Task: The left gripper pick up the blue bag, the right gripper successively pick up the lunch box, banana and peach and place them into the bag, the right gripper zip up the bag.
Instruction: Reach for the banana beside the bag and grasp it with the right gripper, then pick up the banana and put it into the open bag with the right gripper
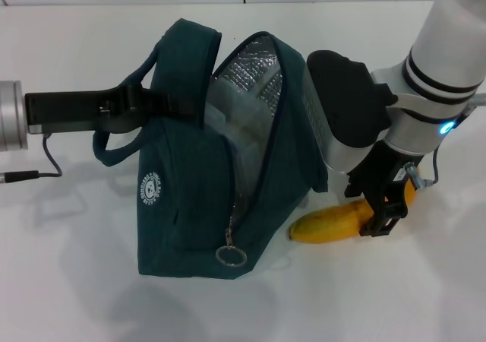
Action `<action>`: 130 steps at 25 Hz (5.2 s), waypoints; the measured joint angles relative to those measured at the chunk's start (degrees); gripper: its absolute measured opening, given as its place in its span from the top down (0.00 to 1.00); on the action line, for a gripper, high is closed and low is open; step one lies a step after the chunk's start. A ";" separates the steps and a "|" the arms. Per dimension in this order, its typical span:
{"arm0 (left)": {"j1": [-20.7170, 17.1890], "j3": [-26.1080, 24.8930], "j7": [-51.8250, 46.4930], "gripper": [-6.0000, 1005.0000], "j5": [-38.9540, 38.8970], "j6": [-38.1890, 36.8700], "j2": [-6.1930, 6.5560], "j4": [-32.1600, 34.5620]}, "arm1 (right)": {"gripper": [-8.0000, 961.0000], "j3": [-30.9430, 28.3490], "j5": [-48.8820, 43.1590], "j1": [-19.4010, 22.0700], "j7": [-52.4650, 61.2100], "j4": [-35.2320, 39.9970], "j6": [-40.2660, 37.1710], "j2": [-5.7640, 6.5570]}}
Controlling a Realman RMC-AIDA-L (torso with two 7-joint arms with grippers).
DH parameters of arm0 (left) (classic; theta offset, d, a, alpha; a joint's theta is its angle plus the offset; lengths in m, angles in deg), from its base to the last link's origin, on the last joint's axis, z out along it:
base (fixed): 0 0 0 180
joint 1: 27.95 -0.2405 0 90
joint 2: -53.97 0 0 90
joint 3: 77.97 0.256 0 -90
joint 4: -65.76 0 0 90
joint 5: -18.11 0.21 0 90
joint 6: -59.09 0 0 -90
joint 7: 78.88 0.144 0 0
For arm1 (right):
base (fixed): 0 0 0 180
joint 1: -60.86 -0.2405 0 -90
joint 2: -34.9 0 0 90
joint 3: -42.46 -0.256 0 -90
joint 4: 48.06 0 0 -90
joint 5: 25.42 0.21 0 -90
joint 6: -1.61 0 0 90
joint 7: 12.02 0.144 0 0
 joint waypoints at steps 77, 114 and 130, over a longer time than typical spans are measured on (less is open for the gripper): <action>-0.16 -0.45 0.65 0.96 -1.45 -0.52 0.11 0.06 | 0.47 -43.78 52.04 14.78 -0.84 9.66 -0.86 0.87; -0.33 -0.52 0.93 0.96 -1.43 0.42 -0.24 -0.03 | 0.40 -35.30 58.00 14.75 -10.78 -24.89 -5.86 0.45; -0.36 -0.53 0.93 0.96 -1.43 0.45 -0.24 -0.03 | 0.22 -40.52 58.69 16.46 -10.87 -24.59 -4.42 0.87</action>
